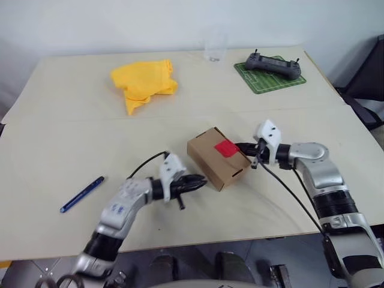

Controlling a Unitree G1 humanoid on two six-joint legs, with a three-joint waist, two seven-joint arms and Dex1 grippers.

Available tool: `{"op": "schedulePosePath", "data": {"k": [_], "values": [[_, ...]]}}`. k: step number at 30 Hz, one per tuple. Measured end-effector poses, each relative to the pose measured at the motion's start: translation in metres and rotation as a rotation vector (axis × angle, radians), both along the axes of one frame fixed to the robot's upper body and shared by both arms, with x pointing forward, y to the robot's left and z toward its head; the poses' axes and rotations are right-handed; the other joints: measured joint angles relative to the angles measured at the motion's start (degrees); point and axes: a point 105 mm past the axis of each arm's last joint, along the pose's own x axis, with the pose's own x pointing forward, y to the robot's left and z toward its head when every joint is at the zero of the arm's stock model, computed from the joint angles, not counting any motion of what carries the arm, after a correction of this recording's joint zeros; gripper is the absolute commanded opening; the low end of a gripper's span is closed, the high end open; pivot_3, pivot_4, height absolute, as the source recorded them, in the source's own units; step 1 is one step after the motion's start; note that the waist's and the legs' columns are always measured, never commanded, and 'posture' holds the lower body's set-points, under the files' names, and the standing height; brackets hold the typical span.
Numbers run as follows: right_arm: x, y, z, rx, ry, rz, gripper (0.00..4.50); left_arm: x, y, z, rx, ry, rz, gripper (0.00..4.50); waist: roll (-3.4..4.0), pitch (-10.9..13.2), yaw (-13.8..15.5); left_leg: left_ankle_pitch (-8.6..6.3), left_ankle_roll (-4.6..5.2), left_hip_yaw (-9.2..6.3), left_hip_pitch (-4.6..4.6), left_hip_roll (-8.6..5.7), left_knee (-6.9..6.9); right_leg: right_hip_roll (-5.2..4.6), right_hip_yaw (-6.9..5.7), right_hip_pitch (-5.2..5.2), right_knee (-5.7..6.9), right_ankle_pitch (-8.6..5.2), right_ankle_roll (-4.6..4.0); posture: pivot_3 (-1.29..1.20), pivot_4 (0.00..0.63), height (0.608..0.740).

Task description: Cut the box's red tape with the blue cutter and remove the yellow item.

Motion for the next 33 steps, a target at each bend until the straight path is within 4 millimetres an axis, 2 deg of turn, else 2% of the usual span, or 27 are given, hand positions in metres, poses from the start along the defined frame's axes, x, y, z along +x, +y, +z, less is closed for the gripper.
{"op": "schedulePosePath", "data": {"k": [1,3,5,7,8,10,11,12,14,16,19,20,24,26,28,30,33], "values": [[-0.007,-0.013,0.008,-0.005,-0.009,-0.011,0.62,-0.007,0.017,0.003,0.004,-0.008,0.045,1.44,0.01,0.0,0.2,0.00,-0.01,-0.14,-0.06,0.04,0.00,0.03,-0.11,0.03,-0.09,0.00,0.00,0.00,0.150,0.740],[-0.020,-0.023,0.017,0.005,-0.017,0.005,1.25,-0.016,0.042,0.012,0.011,-0.040,0.125,2.02,0.01,0.0,0.4,-0.01,-0.02,-0.22,-0.16,0.03,0.01,0.01,-0.18,0.05,-0.21,0.00,-0.01,0.00,0.150,0.740],[-0.042,-0.022,0.017,0.052,0.016,0.074,1.85,-0.026,0.068,0.027,0.033,-0.088,0.200,2.56,-0.03,0.0,0.7,-0.02,0.00,-0.22,-0.24,0.00,0.05,-0.02,-0.19,0.10,-0.33,0.01,0.01,0.00,0.150,0.740],[-0.064,-0.020,0.017,0.128,0.043,0.135,2.63,-0.031,0.098,0.051,0.039,-0.150,0.302,3.24,-0.03,0.0,1.1,-0.02,0.01,-0.21,-0.22,-0.01,0.06,-0.04,-0.18,0.15,-0.40,0.02,0.04,0.00,0.150,0.740],[-0.075,-0.017,0.023,0.175,0.035,0.168,3.06,-0.034,0.115,0.067,0.044,-0.199,0.363,3.61,0.02,0.1,1.2,-0.01,0.02,-0.16,-0.24,-0.01,0.06,-0.06,-0.17,0.16,-0.47,0.02,0.04,0.00,0.150,0.740],[-0.091,-0.005,0.037,0.245,-0.011,0.239,3.71,-0.041,0.139,0.081,0.053,-0.244,0.449,4.18,0.14,0.0,1.4,-0.01,0.05,-0.08,-0.15,-0.07,0.06,-0.11,-0.14,0.23,-0.48,0.03,0.05,0.00,0.150,0.740],[-0.102,0.005,0.043,0.281,-0.047,0.304,4.02,-0.046,0.152,0.079,0.061,-0.239,0.488,4.47,0.15,0.0,1.3,-0.02,0.05,-0.01,-0.06,-0.03,0.02,-0.09,-0.15,0.28,-0.51,0.03,0.05,0.00,0.150,0.740],[-0.111,0.014,0.044,0.304,-0.066,0.358,4.37,-0.049,0.163,0.073,0.065,-0.213,0.521,4.50,0.14,0.0,1.2,-0.03,0.04,0.02,0.04,0.00,-0.02,-0.05,-0.14,0.33,-0.50,0.03,0.05,0.00,0.150,0.740],[-0.125,0.029,0.043,0.346,-0.087,0.439,4.45,-0.058,0.193,0.055,0.051,-0.147,0.621,4.50,0.13,0.0,1.1,-0.06,0.05,0.07,0.11,0.01,-0.05,-0.02,-0.12,0.33,-0.46,0.03,0.05,0.00,0.150,0.740],[-0.133,0.037,0.040,0.351,-0.078,0.479,4.45,-0.067,0.228,0.047,0.040,-0.118,0.758,4.50,0.00,0.1,1.2,-0.08,0.08,0.09,0.10,0.01,-0.02,-0.03,-0.08,0.28,-0.44,0.03,0.05,0.00,0.150,0.740],[-0.143,0.047,0.045,0.355,-0.090,0.537,4.45,-0.096,0.277,0.043,0.045,-0.087,0.955,4.50,-0.16,0.0,1.2,-0.16,0.13,0.08,0.11,-0.01,-0.02,-0.13,-0.07,0.21,-0.44,0.03,0.04,0.00,0.150,0.740],[-0.146,0.048,0.045,0.347,-0.098,0.550,4.45,-0.112,0.294,0.037,0.057,-0.058,1.025,4.50,-0.18,0.0,1.2,-0.25,0.17,0.09,0.13,-0.02,-0.02,-0.18,-0.07,0.21,-0.46,0.03,0.04,0.00,0.150,0.740],[-0.149,0.049,0.046,0.342,-0.114,0.552,4.45,-0.142,0.329,0.037,0.106,-0.057,1.152,4.50,-0.30,0.0,1.7,-0.38,0.15,0.06,0.15,-0.04,-0.03,-0.29,-0.13,0.16,-0.49,0.01,0.01,0.00,0.150,0.740],[-0.151,0.046,0.049,0.311,-0.125,0.555,4.45,-0.153,0.341,0.039,0.141,-0.036,1.156,4.50,-0.31,0.0,1.8,-0.47,0.17,0.04,0.15,-0.05,-0.03,-0.36,-0.15,0.16,-0.51,-0.01,-0.03,0.00,0.150,0.740],[-0.153,0.043,0.051,0.276,-0.146,0.563,4.45,-0.160,0.344,0.040,0.163,0.000,1.116,4.50,-0.30,0.0,1.6,-0.54,0.20,0.09,0.15,-0.05,-0.04,-0.40,-0.15,0.16,-0.55,-0.01,-0.03,0.00,0.150,0.740],[-0.154,0.041,0.049,0.255,-0.156,0.578,4.45,-0.160,0.338,0.037,0.184,0.027,1.033,4.50,-0.31,0.0,1.4,-0.59,0.18,0.12,0.15,-0.01,-0.07,-0.45,-0.16,0.16,-0.62,-0.02,-0.03,0.00,0.150,0.740],[-0.148,0.040,0.052,0.254,-0.169,0.578,4.45,-0.143,0.319,0.036,0.188,0.015,0.887,4.50,-0.27,0.0,1.4,-0.61,0.15,0.12,0.15,0.03,-0.07,-0.54,-0.13,0.15,-0.64,-0.02,-0.04,0.00,0.150,0.740]]}}
